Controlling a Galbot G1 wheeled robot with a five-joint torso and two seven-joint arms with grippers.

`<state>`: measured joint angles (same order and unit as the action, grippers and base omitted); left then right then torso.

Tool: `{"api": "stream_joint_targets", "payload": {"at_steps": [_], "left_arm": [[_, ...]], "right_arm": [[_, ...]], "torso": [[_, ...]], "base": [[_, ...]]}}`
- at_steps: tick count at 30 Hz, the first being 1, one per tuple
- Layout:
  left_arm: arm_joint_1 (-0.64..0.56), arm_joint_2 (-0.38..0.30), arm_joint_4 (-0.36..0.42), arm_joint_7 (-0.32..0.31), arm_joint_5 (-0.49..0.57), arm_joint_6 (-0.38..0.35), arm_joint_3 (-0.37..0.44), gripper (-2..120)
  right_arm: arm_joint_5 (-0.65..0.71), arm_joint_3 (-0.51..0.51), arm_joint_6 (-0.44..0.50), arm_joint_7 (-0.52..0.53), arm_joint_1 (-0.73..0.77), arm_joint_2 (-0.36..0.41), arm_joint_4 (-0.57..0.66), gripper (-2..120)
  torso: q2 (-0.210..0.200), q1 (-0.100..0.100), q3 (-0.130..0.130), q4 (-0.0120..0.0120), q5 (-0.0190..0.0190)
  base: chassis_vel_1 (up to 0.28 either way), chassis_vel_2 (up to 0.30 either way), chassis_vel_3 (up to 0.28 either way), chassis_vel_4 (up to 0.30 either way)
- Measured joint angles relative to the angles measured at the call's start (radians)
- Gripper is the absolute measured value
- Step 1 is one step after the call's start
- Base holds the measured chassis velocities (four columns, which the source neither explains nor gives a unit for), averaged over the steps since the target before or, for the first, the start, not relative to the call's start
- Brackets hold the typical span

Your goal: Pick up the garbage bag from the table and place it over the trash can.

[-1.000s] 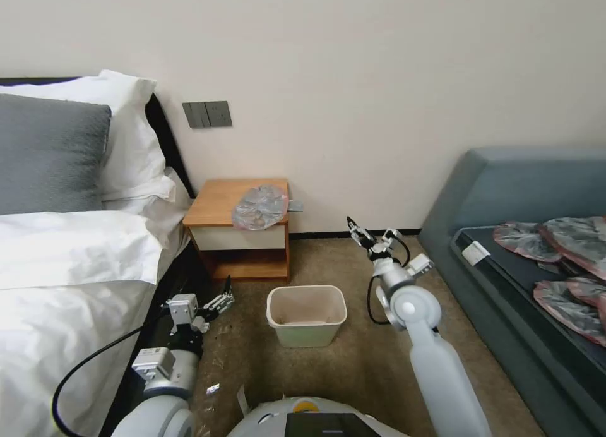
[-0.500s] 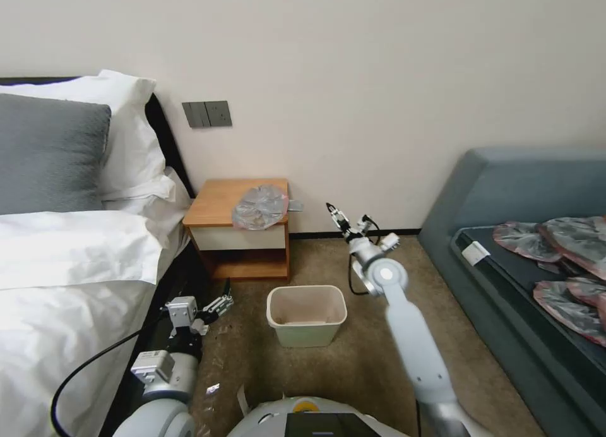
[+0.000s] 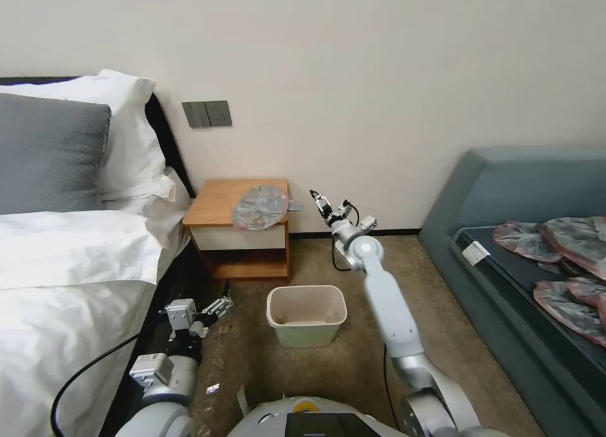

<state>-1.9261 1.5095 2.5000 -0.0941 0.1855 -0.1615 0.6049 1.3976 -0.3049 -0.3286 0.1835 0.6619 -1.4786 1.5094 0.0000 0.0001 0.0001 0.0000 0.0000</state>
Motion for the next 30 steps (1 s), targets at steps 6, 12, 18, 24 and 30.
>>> {"api": "stream_joint_targets", "payload": {"at_steps": [6, 12, 18, 24, 30], "left_arm": [[-0.001, 0.001, 0.0, 0.001, 0.001, 0.001, 0.0, 100], [-0.002, 0.002, 0.0, 0.001, 0.001, 0.001, 0.0, 100], [-0.002, 0.003, 0.0, 0.001, 0.001, 0.002, 0.0, 100], [-0.002, 0.004, 0.0, 0.001, 0.002, 0.003, 0.0, 100], [-0.002, 0.004, 0.0, 0.001, 0.002, 0.004, 0.0, 100]], "right_arm": [[0.028, 0.001, -0.004, 0.02, -0.029, -0.033, -0.051, 100], [0.036, -0.002, -0.007, 0.031, -0.04, -0.057, -0.091, 100], [0.035, -0.003, -0.009, 0.028, -0.053, -0.081, -0.137, 100], [0.028, -0.005, -0.009, 0.015, -0.084, -0.103, -0.2, 100], [0.043, -0.015, -0.009, 0.017, -0.098, -0.118, -0.233, 90]], "torso": [[0.0, 0.0, 0.0, 0.0, 0.0], [0.0, 0.0, 0.0, 0.0, 0.0], [0.0, 0.0, 0.0, 0.0, -0.0001], [0.0, 0.0, 0.0, 0.0, 0.0], [0.0, 0.0, 0.0, -0.0001, -0.0001]], "base": [[0.0, 0.0, 0.0, 0.0], [0.0, 0.0, 0.0, 0.0], [0.0, 0.0, 0.0, 0.0], [0.0, 0.0, 0.0, 0.0], [0.0, 0.0, 0.0, 0.0]]}}
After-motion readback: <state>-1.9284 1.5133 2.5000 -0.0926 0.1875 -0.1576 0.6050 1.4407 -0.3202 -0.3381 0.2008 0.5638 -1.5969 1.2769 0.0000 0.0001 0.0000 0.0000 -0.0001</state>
